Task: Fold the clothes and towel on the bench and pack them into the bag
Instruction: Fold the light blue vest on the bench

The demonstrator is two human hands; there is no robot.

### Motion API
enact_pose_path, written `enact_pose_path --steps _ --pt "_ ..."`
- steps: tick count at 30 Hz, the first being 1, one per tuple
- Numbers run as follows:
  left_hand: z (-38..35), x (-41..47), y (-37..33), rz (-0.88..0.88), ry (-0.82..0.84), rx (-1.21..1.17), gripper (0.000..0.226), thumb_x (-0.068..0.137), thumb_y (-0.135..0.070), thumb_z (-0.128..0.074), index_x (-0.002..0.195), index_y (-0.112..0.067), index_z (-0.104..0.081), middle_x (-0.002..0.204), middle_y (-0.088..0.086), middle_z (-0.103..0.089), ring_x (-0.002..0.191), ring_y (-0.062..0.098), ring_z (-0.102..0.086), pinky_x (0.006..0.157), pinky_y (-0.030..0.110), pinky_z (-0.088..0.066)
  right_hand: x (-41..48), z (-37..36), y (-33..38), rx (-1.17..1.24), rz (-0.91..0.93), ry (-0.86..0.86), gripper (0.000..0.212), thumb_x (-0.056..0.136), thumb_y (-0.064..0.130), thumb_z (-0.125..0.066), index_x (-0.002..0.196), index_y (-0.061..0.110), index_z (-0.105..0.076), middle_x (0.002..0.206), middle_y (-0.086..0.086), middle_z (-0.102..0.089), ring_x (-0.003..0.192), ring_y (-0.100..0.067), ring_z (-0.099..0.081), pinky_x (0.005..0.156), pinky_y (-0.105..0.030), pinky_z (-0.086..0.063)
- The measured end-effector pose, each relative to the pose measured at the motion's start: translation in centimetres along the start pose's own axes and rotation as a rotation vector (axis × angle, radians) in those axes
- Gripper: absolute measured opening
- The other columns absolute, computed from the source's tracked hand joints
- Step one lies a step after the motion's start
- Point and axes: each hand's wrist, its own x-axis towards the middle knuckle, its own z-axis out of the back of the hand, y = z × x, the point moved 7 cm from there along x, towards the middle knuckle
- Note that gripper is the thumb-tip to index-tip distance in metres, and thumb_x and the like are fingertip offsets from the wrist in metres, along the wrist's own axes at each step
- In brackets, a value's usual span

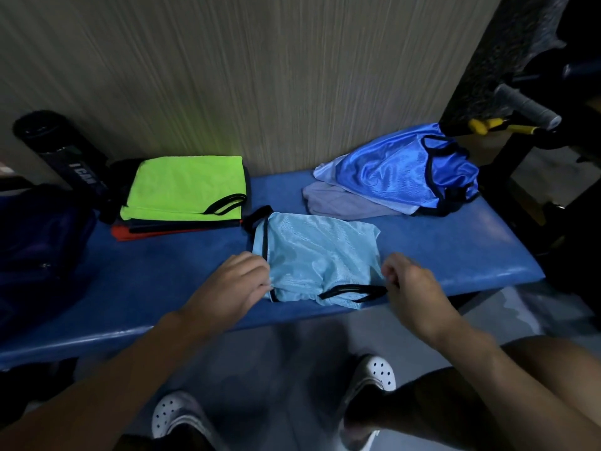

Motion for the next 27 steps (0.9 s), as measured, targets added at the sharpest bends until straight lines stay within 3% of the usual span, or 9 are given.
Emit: enact_pose_path --steps 3,5,7,13,17,21,27 --pt "0.4 0.1 0.0 0.035 -0.021 -0.039 0.021 0.091 -0.027 -0.056 0.075 -0.014 -0.054 0.087 -0.005 -0.054 0.083 0.016 -0.049 0.072 0.036 -0.044 -1.1 0.2 2.6 -0.102 0.241 -0.058 0.033 0.071 0.009 -0.066 0.097 0.023 -0.052 0.099 0.003 -0.047 0.09 -0.023 -0.049 0.075 -0.035 -0.036" --pt "0.7 0.3 -0.1 0.041 -0.026 -0.058 0.023 0.092 -0.029 -0.057 0.075 -0.013 -0.056 0.086 -0.004 -0.054 0.082 0.017 -0.05 0.073 0.035 -0.044 -2.1 -0.3 4.4 -0.145 0.403 -0.039 0.035 0.071 0.026 -0.075 0.1 0.025 -0.056 0.103 0.007 -0.048 0.096 -0.02 -0.047 0.079 -0.033 -0.032" --pt "0.9 0.6 -0.5 0.03 -0.031 -0.07 0.024 0.093 -0.031 -0.056 0.077 -0.012 -0.058 0.086 -0.004 -0.055 0.082 0.019 -0.052 0.073 0.036 -0.045 -2.6 -0.7 5.6 -0.192 0.508 -0.073 0.036 0.073 0.03 -0.077 0.104 0.024 -0.06 0.103 0.006 -0.05 0.095 -0.019 -0.047 0.079 -0.028 -0.026" --pt "1.6 1.4 -1.3 0.007 -0.054 -0.063 0.025 0.094 -0.029 -0.057 0.078 -0.01 -0.06 0.087 -0.001 -0.057 0.083 0.022 -0.055 0.073 0.041 -0.046 -2.2 -1.3 6.9 -0.203 0.606 -0.181 0.028 0.08 0.017 -0.072 0.108 0.021 -0.068 0.105 -0.004 -0.055 0.095 -0.025 -0.049 0.08 -0.028 -0.023" --pt "1.8 1.6 -1.3 -0.005 -0.053 -0.075 0.025 0.093 -0.029 -0.058 0.078 -0.009 -0.06 0.087 0.0 -0.057 0.083 0.022 -0.054 0.072 0.043 -0.048 -1.7 -2.2 7.1 -0.198 0.632 -0.155 0.019 0.081 0.012 -0.074 0.097 0.021 -0.072 0.103 -0.005 -0.057 0.096 -0.027 -0.05 0.078 -0.034 -0.031" --pt "1.9 1.5 -0.9 -0.013 -0.042 -0.058 0.025 0.094 -0.029 -0.056 0.076 -0.011 -0.058 0.087 -0.001 -0.057 0.083 0.021 -0.053 0.072 0.042 -0.046 -1.7 -1.8 6.6 -0.157 0.622 -0.158 0.011 0.084 0.011 -0.068 0.092 0.018 -0.072 0.1 -0.004 -0.055 0.093 -0.026 -0.049 0.075 -0.033 -0.03" --pt "1.8 0.6 0.1 -0.077 -0.033 0.027 0.02 0.094 -0.024 -0.054 0.076 -0.016 -0.052 0.086 -0.002 -0.056 0.081 0.022 -0.05 0.069 0.04 -0.042 -1.5 -0.2 4.1 -0.198 0.522 -0.203 0.026 0.066 -0.009 -0.07 0.079 0.013 -0.064 0.104 -0.006 -0.054 0.093 -0.03 -0.049 0.075 -0.039 -0.037"
